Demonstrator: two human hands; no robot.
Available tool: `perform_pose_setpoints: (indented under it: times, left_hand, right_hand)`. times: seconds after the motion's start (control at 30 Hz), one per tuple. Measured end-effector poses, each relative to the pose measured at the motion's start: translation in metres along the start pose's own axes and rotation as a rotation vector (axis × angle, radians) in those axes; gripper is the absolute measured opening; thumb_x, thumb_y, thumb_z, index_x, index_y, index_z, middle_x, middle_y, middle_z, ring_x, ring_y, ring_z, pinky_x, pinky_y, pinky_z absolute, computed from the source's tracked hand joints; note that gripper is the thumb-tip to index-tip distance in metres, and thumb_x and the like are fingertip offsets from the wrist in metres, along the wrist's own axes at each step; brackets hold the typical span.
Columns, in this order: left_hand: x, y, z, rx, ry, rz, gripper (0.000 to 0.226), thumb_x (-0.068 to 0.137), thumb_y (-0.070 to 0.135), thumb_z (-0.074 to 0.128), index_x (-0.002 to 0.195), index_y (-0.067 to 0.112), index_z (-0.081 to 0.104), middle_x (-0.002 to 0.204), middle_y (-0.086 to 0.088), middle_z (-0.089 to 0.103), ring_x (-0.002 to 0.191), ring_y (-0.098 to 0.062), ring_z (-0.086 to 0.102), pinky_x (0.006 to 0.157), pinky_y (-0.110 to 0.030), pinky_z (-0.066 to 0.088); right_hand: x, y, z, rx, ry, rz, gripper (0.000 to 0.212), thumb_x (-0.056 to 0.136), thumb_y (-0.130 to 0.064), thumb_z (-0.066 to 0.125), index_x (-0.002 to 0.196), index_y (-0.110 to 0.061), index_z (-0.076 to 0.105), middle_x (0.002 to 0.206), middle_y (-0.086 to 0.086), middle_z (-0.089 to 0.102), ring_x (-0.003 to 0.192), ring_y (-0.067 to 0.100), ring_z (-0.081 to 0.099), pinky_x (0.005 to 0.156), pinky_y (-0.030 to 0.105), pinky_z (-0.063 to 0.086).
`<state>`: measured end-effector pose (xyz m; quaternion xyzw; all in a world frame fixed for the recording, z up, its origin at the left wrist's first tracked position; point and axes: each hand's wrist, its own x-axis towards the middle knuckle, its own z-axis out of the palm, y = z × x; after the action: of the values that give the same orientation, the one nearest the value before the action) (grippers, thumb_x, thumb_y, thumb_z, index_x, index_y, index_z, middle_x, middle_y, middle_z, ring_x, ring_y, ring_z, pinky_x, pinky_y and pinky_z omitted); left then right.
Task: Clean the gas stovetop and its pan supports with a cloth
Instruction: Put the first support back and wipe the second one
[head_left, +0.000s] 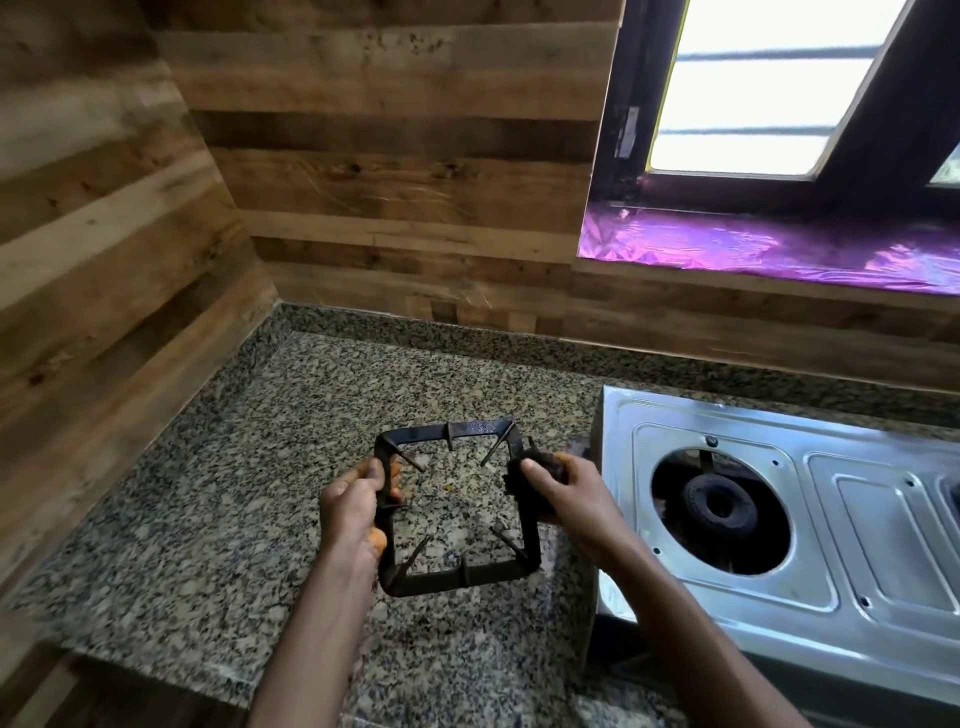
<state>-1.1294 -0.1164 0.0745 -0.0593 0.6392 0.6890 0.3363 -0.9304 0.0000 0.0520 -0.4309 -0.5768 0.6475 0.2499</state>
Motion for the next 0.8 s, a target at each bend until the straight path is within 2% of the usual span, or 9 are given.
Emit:
perform_pose_setpoints:
  times: [0.1, 0.17, 0.23, 0.3, 0.37, 0.47, 0.6, 0.7, 0.8]
  left_hand:
    - [0.004, 0.000, -0.007, -0.035, -0.008, -0.043, 0.014, 0.095, 0.002, 0.056, 0.085, 0.006, 0.064, 0.083, -0.011, 0.064, 0.057, -0.013, 0.054, 0.044, -0.021, 0.047]
    - [0.006, 0.001, -0.008, -0.048, -0.025, -0.075, 0.014, 0.097, 0.004, 0.054, 0.086, 0.005, 0.063, 0.086, -0.012, 0.063, 0.060, -0.015, 0.053, 0.049, -0.024, 0.048]
    - [0.004, 0.001, -0.005, -0.044, -0.035, -0.078, 0.012, 0.097, 0.006, 0.054, 0.093, 0.003, 0.064, 0.086, -0.012, 0.064, 0.063, -0.016, 0.053, 0.058, -0.028, 0.047]
    - [0.003, 0.001, -0.001, -0.038, -0.019, -0.054, 0.012, 0.098, 0.007, 0.054, 0.095, 0.001, 0.064, 0.082, -0.011, 0.063, 0.062, -0.016, 0.052, 0.058, -0.028, 0.046]
    - [0.002, 0.001, 0.000, -0.046, 0.012, -0.046, 0.012, 0.098, 0.008, 0.054, 0.091, 0.003, 0.063, 0.080, -0.010, 0.062, 0.061, -0.016, 0.053, 0.057, -0.027, 0.047]
    - [0.003, -0.003, -0.004, -0.079, 0.054, -0.059, 0.009, 0.097, 0.005, 0.055, 0.094, 0.001, 0.063, 0.081, -0.011, 0.063, 0.062, -0.016, 0.053, 0.058, -0.029, 0.047]
    - [0.000, -0.011, -0.007, -0.095, 0.090, -0.086, 0.010, 0.096, 0.006, 0.057, 0.087, 0.005, 0.063, 0.081, -0.009, 0.064, 0.063, -0.015, 0.054, 0.061, -0.029, 0.048]
    - [0.004, -0.009, -0.009, -0.107, 0.111, -0.111, 0.011, 0.097, 0.011, 0.057, 0.094, 0.001, 0.062, 0.081, -0.011, 0.063, 0.063, -0.016, 0.056, 0.058, -0.030, 0.048]
    - [0.011, -0.004, -0.013, -0.155, 0.087, -0.139, 0.013, 0.098, 0.012, 0.055, 0.095, 0.001, 0.061, 0.077, -0.010, 0.059, 0.061, -0.015, 0.053, 0.060, -0.030, 0.047]
  right_hand:
    - [-0.005, 0.003, -0.008, 0.092, 0.174, -0.053, 0.017, 0.097, -0.025, 0.065, 0.105, -0.010, 0.070, 0.096, 0.012, 0.076, 0.089, 0.023, 0.074, 0.077, 0.038, 0.062]
    - [-0.009, 0.005, -0.002, 0.087, 0.121, -0.028, 0.017, 0.096, -0.025, 0.066, 0.106, -0.012, 0.070, 0.098, 0.010, 0.076, 0.091, 0.023, 0.074, 0.082, 0.039, 0.062]
    - [-0.011, 0.008, 0.006, -0.065, 0.026, -0.034, 0.017, 0.093, -0.028, 0.070, 0.106, -0.018, 0.068, 0.099, 0.003, 0.076, 0.092, 0.018, 0.073, 0.089, 0.040, 0.060]
    - [-0.008, 0.007, 0.012, -0.233, 0.050, -0.099, 0.026, 0.088, -0.033, 0.075, 0.111, -0.025, 0.065, 0.101, -0.009, 0.073, 0.094, 0.006, 0.070, 0.089, 0.031, 0.058]
    - [-0.006, 0.005, 0.012, -0.280, 0.047, -0.137, 0.035, 0.084, -0.034, 0.079, 0.116, -0.028, 0.063, 0.103, -0.014, 0.071, 0.096, 0.000, 0.067, 0.087, 0.026, 0.056]
    - [-0.005, 0.010, 0.009, -0.255, -0.022, -0.071, 0.036, 0.080, -0.033, 0.081, 0.112, -0.026, 0.066, 0.101, -0.007, 0.075, 0.095, 0.009, 0.072, 0.088, 0.038, 0.060]
    - [-0.004, 0.013, 0.005, -0.090, 0.028, 0.069, 0.012, 0.090, -0.012, 0.070, 0.102, -0.013, 0.071, 0.096, 0.008, 0.077, 0.090, 0.024, 0.075, 0.088, 0.051, 0.059]
    - [-0.009, 0.014, 0.004, 0.129, 0.153, 0.198, 0.010, 0.094, -0.006, 0.062, 0.102, -0.004, 0.069, 0.102, 0.021, 0.074, 0.089, 0.030, 0.073, 0.074, 0.043, 0.062]
    - [-0.015, 0.016, 0.007, 0.149, 0.132, 0.207, 0.014, 0.094, -0.011, 0.066, 0.107, -0.011, 0.070, 0.103, 0.014, 0.074, 0.088, 0.024, 0.075, 0.069, 0.041, 0.063]
